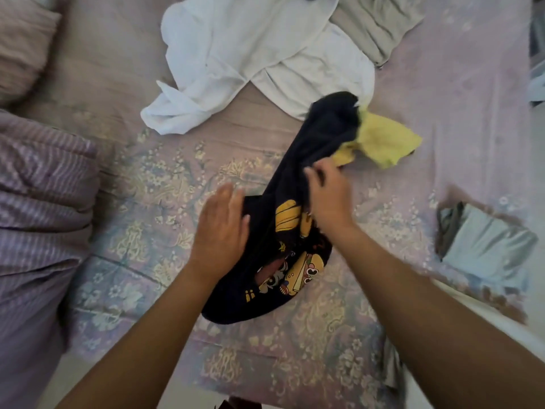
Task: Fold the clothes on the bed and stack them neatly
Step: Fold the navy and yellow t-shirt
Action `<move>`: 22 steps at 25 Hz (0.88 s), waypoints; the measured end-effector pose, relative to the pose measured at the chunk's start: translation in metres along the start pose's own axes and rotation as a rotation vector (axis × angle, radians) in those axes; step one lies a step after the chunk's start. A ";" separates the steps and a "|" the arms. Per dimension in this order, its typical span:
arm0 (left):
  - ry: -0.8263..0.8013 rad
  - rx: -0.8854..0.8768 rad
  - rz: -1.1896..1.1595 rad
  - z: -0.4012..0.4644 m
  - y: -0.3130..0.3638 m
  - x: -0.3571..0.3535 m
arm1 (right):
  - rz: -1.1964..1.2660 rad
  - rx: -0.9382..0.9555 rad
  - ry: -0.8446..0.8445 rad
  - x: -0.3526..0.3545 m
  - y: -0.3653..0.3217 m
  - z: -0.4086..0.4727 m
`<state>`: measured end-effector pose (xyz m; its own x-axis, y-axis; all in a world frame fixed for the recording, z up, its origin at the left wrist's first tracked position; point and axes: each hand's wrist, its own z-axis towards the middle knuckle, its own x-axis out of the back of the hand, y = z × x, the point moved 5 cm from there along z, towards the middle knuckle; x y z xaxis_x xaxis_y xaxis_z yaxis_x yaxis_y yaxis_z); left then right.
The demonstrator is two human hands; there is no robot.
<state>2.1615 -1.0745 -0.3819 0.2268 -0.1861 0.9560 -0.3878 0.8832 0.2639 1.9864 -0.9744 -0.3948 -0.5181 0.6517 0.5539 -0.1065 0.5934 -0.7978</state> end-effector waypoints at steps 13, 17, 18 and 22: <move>-0.186 -0.442 0.077 0.009 -0.022 -0.014 | -0.655 0.719 -0.248 -0.060 0.039 -0.140; -0.374 -0.328 0.181 0.062 -0.009 -0.047 | -0.731 0.334 -0.222 -0.039 0.056 -0.092; -0.393 -0.259 0.191 0.071 -0.010 -0.053 | -0.725 0.211 -0.307 -0.042 0.065 -0.083; -0.224 -0.156 0.063 0.086 -0.008 -0.052 | -0.620 0.136 -0.229 -0.048 0.070 -0.070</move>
<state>2.0762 -1.1084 -0.4223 -0.0032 -0.2037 0.9790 -0.2489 0.9484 0.1965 2.0633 -0.9312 -0.4603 -0.4920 0.0836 0.8666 -0.5404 0.7511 -0.3793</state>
